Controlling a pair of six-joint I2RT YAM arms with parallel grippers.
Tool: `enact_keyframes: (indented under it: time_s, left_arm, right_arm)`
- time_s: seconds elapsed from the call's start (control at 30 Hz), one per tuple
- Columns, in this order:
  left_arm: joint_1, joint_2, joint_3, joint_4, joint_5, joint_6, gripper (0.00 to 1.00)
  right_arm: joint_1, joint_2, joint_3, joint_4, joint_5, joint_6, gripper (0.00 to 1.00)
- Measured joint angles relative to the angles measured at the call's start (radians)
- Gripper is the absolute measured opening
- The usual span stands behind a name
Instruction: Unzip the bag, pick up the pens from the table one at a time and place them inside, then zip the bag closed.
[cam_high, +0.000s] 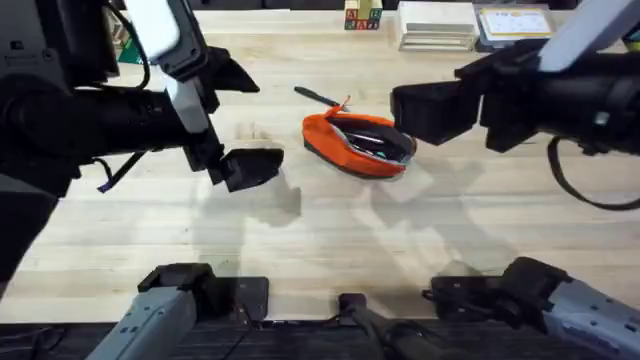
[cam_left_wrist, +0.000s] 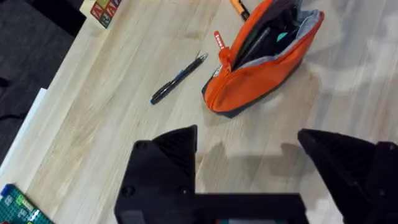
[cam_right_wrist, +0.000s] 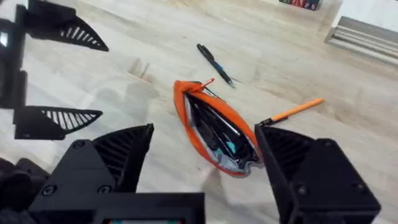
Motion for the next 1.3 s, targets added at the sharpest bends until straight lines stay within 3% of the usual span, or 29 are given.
enact_keyframes:
  time_s: [0.6,0.77,1.03,1.3]
  left_arm:
    - [0.000,0.000,0.000,0.000,0.000,0.000,0.993]
    - [0.000,0.000,0.000,-0.002,0.000,0.000,0.993]
    - [0.000,0.000,0.000,-0.030,0.000,0.000,0.993]
    - [0.000,0.000,0.000,-0.030,0.000,0.000,0.993]
  right_arm:
    - [0.000,-0.010,0.000,-0.003,0.015,0.189,0.997]
    - [0.000,-0.009,0.000,-0.014,0.133,0.267,0.997]
    - [-0.013,0.007,0.000,-0.126,0.395,0.546,0.997]
    - [-0.013,0.097,0.000,-0.092,0.457,0.624,0.998]
